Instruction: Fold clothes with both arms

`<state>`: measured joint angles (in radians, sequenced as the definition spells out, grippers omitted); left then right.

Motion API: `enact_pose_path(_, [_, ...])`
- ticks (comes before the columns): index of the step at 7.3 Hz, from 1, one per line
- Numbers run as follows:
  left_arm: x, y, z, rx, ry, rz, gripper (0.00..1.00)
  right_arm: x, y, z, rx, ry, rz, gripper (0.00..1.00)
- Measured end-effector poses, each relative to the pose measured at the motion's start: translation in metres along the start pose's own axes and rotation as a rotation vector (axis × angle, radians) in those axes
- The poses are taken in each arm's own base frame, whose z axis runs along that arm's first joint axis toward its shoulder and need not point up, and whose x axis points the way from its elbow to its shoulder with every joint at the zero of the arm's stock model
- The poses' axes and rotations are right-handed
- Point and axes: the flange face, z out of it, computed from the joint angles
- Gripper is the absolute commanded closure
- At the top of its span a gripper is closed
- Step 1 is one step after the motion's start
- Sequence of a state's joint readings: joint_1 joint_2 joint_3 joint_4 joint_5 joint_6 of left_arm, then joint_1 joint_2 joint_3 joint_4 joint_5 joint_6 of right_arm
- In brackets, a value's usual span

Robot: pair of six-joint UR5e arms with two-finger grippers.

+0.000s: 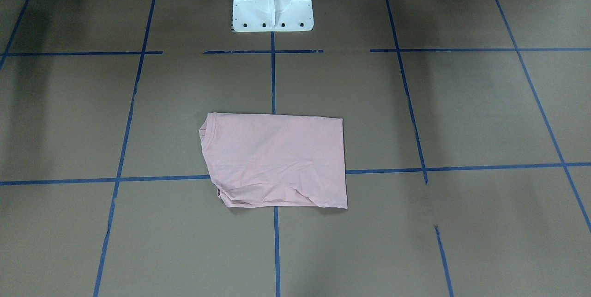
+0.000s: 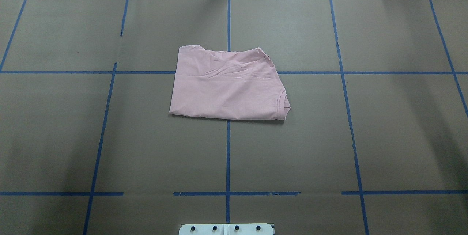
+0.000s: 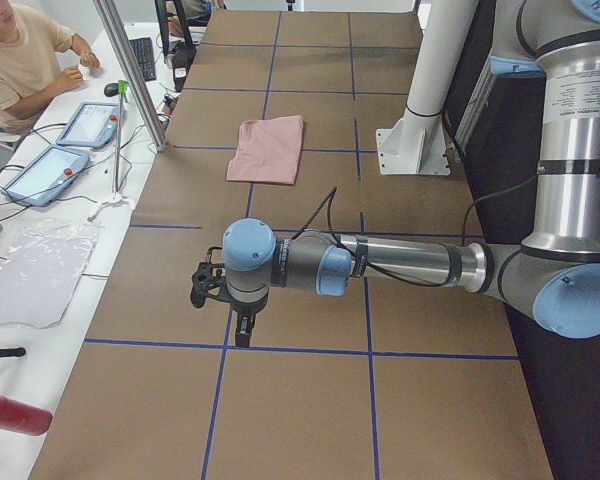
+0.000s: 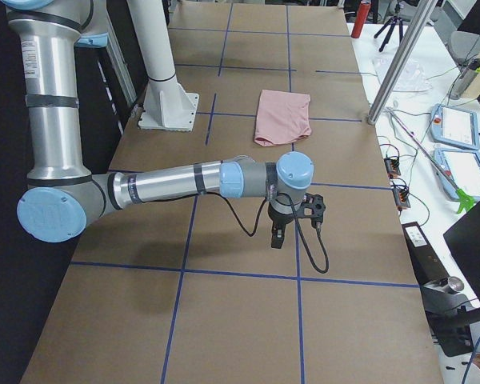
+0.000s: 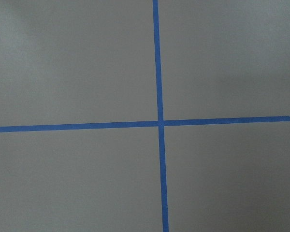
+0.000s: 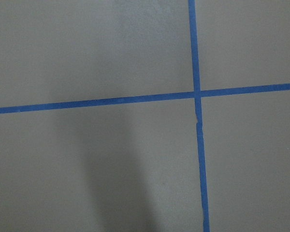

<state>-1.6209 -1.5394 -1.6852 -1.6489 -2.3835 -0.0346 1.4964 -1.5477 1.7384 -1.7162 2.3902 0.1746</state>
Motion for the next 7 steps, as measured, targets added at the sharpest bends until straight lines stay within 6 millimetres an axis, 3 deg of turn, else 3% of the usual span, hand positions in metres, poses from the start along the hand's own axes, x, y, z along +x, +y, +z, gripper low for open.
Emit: enact_pose_path(7, [-0.005, 0.002, 0.007, -0.007, -0.002, 0.003, 0.00, 0.010, 0.001, 0.005, 0.034, 0.033, -0.038, 0.00])
